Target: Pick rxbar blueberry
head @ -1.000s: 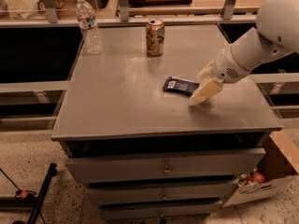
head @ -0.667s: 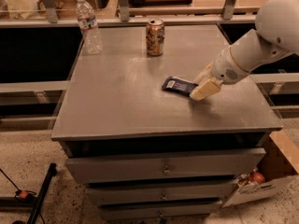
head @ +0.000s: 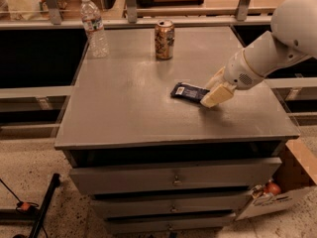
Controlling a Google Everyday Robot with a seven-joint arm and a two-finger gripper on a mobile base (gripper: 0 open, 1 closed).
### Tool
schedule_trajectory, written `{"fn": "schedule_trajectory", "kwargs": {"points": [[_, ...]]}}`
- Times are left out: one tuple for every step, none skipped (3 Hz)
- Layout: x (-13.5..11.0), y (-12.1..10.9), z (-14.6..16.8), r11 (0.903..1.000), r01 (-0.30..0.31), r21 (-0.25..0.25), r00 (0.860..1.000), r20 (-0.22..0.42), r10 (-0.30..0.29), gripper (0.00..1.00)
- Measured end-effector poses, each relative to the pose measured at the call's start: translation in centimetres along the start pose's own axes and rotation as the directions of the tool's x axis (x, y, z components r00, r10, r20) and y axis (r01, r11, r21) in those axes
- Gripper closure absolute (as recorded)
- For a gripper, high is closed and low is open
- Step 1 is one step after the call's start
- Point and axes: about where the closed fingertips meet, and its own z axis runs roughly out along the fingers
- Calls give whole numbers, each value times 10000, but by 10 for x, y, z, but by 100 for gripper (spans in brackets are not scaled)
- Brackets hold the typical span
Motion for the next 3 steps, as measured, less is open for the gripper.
{"fn": "schedule_trajectory", "kwargs": {"points": [[-9,-1,-13,9998,156,153,9994,296,-161,100],[-23,-3,-30,9989,339,338,9974,626,-360,100],[-23,-4,-30,9988,347,348,9972,645,-369,100]]}}
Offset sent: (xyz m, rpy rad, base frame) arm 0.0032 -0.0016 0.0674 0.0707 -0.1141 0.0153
